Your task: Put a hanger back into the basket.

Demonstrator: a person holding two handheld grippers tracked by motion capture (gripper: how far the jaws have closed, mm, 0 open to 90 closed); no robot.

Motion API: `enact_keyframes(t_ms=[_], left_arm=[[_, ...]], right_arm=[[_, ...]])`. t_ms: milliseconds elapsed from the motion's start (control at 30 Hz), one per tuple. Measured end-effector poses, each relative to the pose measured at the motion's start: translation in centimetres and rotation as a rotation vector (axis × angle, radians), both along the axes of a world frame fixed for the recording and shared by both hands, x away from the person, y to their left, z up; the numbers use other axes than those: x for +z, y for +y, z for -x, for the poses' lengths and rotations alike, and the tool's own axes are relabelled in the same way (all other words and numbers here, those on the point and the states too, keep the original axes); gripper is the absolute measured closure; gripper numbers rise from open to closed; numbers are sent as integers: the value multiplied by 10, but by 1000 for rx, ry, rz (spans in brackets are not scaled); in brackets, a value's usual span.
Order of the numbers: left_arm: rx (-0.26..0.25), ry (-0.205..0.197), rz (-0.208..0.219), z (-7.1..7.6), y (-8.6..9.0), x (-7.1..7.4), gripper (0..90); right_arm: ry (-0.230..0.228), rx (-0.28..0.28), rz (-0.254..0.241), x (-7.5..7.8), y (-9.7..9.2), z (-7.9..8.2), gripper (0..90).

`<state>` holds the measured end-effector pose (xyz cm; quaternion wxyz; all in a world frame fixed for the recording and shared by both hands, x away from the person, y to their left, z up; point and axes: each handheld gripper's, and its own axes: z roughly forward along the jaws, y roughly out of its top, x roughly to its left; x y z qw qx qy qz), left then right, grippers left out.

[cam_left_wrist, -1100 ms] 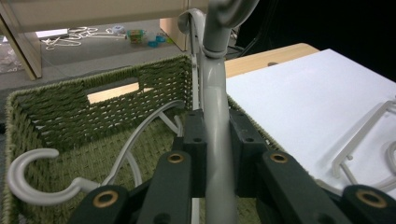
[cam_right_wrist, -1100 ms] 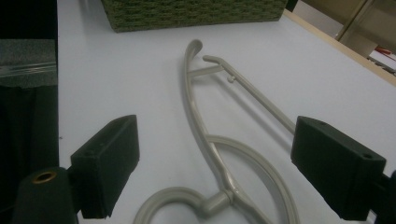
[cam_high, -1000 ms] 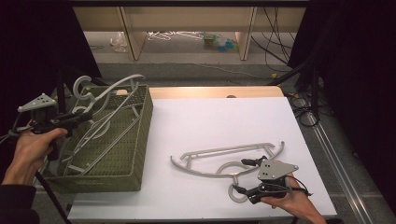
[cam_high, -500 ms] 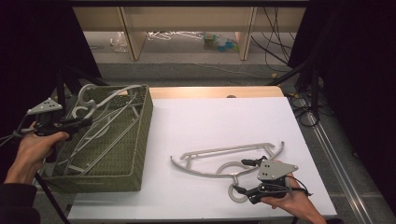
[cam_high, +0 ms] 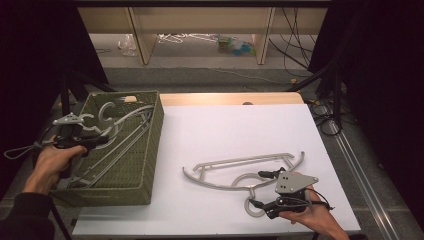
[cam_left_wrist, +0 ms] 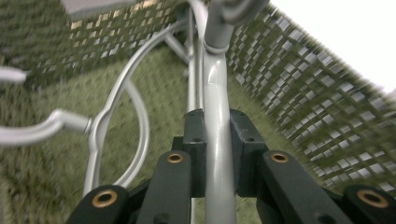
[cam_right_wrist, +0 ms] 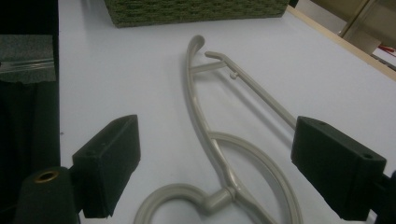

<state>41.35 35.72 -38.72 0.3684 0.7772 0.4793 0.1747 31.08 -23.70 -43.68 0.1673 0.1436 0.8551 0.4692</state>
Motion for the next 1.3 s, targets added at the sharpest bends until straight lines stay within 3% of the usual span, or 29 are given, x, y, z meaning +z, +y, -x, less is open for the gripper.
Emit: enact_keyframes(t_ms=[100,133,267,300,467,567,600,667,733,767,967,1033,1300], left_arm=[[7,39,-46,-2,7,-6,778],[27,43,-31,-2,8,-9,778],[73,75,-41,-3,14,-19,766],[101,74,-22,-3,17,-23,760],[135,70,-8,-2,22,-24,732],[168,69,-9,-2,21,-23,674],[191,81,-31,-1,22,-22,605],[208,77,-35,-1,20,-22,573],[266,59,-56,0,19,-20,481],[316,33,-38,2,18,-17,426],[298,-12,-11,11,10,-4,388],[263,-62,22,20,-3,3,365],[221,-125,94,37,-26,13,333]], right_arm=[[1,2,-1,0,0,0,168],[1,2,-1,0,0,0,168],[3,5,3,0,0,0,168],[6,5,3,0,0,0,168],[5,5,5,0,0,0,168],[5,4,5,0,0,0,167],[5,6,5,0,0,0,168],[5,5,4,0,0,0,168],[7,1,-1,0,0,0,168],[8,-1,0,0,0,0,167],[9,0,-1,0,0,0,168],[9,2,4,-1,0,0,168],[7,2,3,-1,0,0,168]])
